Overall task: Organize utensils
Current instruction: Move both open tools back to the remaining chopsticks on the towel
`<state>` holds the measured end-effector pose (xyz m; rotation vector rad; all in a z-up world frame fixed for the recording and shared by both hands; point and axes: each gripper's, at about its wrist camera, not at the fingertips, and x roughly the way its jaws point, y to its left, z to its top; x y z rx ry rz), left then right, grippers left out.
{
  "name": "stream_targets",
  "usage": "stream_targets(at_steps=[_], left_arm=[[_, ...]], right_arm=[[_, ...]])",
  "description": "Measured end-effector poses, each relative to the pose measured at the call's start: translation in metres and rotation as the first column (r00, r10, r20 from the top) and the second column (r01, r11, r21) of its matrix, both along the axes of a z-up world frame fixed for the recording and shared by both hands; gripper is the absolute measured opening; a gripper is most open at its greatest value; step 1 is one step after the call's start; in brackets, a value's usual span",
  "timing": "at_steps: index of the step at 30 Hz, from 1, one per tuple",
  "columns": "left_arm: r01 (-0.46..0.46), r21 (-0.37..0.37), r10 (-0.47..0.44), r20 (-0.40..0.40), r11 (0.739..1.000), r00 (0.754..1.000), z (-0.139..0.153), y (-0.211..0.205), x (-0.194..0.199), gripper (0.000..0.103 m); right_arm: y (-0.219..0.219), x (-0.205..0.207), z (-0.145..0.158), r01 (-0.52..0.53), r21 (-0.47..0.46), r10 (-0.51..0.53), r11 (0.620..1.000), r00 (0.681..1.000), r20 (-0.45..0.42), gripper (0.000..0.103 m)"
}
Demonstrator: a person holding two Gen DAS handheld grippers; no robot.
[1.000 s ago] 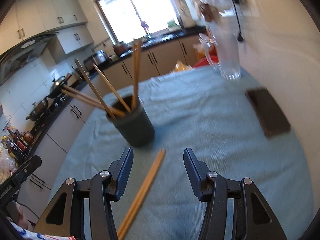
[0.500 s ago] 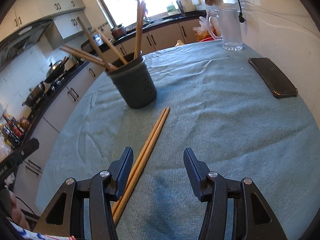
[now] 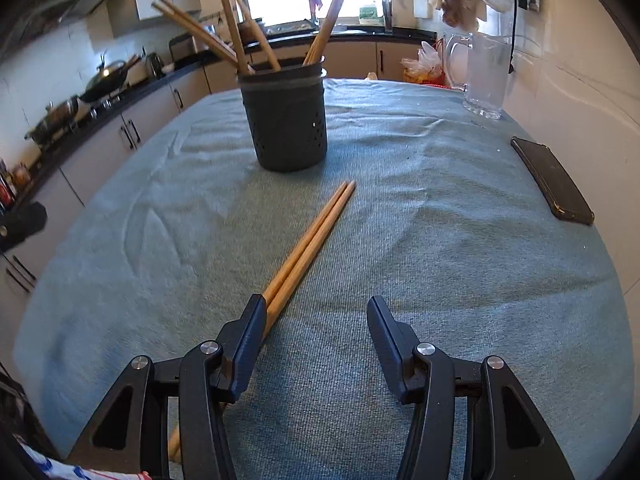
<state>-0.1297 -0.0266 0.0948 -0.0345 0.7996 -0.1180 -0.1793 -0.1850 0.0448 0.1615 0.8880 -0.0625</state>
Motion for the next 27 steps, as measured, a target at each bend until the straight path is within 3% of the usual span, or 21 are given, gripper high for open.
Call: stream_targets(at_steps=[9, 12, 14, 16, 21, 27], left_arm=[[0.016, -0.010, -0.017, -0.032, 1.000, 0.999, -0.011, -0.005, 0.004, 0.068], [0.026, -0.007, -0.027, -0.035, 1.000, 0.999, -0.010, -0.007, 0.002, 0.068], [0.029, -0.002, -0.029, -0.028, 1.000, 0.999, -0.009, -0.008, 0.000, 0.068], [0.034, 0.002, -0.034, -0.028, 0.999, 0.999, -0.009, -0.010, -0.001, 0.068], [0.093, -0.001, -0.093, -0.057, 0.996, 0.994, -0.015, -0.024, 0.000, 0.068], [0.199, 0.026, -0.196, -0.085, 0.980, 0.977, -0.019, -0.058, 0.003, 0.068]], right_arm=[[0.008, 0.013, 0.000, -0.005, -0.076, 0.003, 0.997, 1.000, -0.025, 0.056], [0.014, 0.023, -0.005, -0.019, -0.105, 0.011, 0.994, 0.997, -0.076, 0.047], [0.012, 0.024, -0.004, -0.015, -0.099, 0.008, 0.995, 0.998, -0.070, 0.032], [0.005, 0.022, -0.004, -0.002, -0.084, -0.004, 0.996, 0.997, -0.073, 0.026], [-0.026, 0.006, -0.004, 0.040, -0.051, -0.045, 0.998, 0.995, -0.091, 0.025], [-0.074, -0.019, -0.004, 0.094, -0.084, -0.104, 0.992, 0.986, -0.128, 0.026]])
